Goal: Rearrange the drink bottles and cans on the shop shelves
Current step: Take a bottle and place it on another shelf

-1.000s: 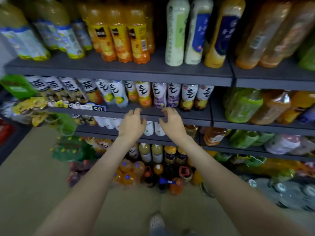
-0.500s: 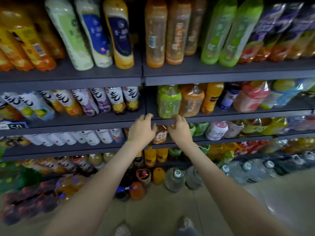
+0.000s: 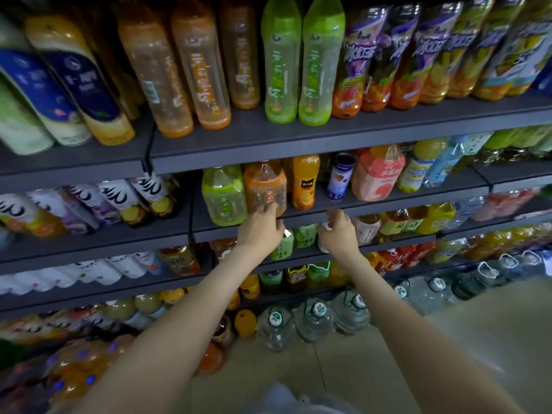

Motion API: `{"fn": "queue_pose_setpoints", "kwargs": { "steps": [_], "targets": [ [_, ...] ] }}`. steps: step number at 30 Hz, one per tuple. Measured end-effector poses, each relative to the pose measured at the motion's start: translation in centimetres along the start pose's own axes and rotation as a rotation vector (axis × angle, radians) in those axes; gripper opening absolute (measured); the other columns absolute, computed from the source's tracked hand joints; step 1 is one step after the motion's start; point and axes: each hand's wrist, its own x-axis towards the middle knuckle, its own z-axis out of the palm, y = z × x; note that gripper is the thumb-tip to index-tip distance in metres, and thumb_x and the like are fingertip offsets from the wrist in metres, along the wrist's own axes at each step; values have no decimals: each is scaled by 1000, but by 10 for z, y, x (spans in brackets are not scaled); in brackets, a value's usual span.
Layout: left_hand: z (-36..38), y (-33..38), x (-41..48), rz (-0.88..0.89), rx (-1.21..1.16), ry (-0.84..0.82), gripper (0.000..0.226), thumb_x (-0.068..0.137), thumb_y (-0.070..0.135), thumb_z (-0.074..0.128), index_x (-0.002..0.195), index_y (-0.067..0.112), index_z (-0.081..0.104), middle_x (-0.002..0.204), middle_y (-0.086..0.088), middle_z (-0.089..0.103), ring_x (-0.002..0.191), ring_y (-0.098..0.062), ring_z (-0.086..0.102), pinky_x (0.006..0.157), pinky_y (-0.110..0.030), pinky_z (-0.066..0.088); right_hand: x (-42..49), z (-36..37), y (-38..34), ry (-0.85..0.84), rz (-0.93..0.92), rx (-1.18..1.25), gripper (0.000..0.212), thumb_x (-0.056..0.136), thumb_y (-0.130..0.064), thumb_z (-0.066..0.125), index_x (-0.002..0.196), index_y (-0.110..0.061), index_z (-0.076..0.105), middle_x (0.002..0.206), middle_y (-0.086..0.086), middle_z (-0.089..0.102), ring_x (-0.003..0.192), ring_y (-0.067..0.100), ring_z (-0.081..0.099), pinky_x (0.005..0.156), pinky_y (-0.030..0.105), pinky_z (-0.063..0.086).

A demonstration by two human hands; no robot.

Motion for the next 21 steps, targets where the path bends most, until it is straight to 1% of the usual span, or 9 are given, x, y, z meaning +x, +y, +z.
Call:
{"fn": "queue_pose_setpoints", "kwargs": {
  "steps": [3,5,7,9,11,13,15,18,21],
  "targets": [
    [14,13,17,11,-10,-8,38,96,30,46,132,17,43,126,-8,53,107,-30,56,78,-39,51,20,-6,13,-9,19,21,36,88,-12,59,119,2,47,117,19,53,106,34,52,74,29,33],
    [24,19,28,13,2,24,39,96,29,45,133,16,43,128,-9,52,109,-31,56,78,-38,48,41,-5,14,-20,-13,68,45,88,-15,62,127,0,44,123,17,52,113,32,51,77,27,34],
    [35,18,39,13,11,85,37,96,28,45,131,15,45,125,-9,54,107,-30,57,75,-36,47,66,4,12,-32,-71,143,59,85,-17,67,135,-2,41,131,14,51,121,28,49,86,28,37],
    [46,12,44,11,15,133,33,95,27,47,126,16,48,119,-9,58,103,-31,59,74,-37,48,89,18,8,-50,-117,231,72,80,-16,73,140,-3,35,133,8,50,123,21,46,99,30,38],
    [57,4,44,-7,23,182,30,95,27,48,123,17,50,113,-9,62,97,-31,61,72,-37,50,110,37,9,-51,-148,285,79,73,-18,76,139,-4,34,131,6,50,121,21,47,103,34,40],
    [64,-3,35,-50,10,233,31,95,28,47,124,17,51,112,-7,62,97,-29,61,70,-35,49,122,57,13,-35,-164,294,78,67,-23,78,132,-4,39,126,13,54,117,27,51,99,41,44],
    [67,-9,21,-85,10,258,32,96,30,46,125,18,51,113,-5,62,94,-27,62,66,-33,48,124,68,15,-13,-179,261,68,70,-20,79,125,-1,45,121,18,54,113,32,53,94,40,45],
    [57,-14,1,-133,33,215,32,98,33,42,126,19,49,112,-1,62,87,-23,63,62,-33,51,118,62,16,42,-210,204,57,73,-18,77,117,5,49,117,22,53,106,38,54,87,38,43],
    [36,-19,-17,-195,2,187,32,98,34,42,126,21,48,113,2,61,93,-18,62,67,-33,53,93,48,22,49,-216,188,54,72,-16,77,113,6,50,113,23,53,102,39,53,80,38,42]
  ]
}}
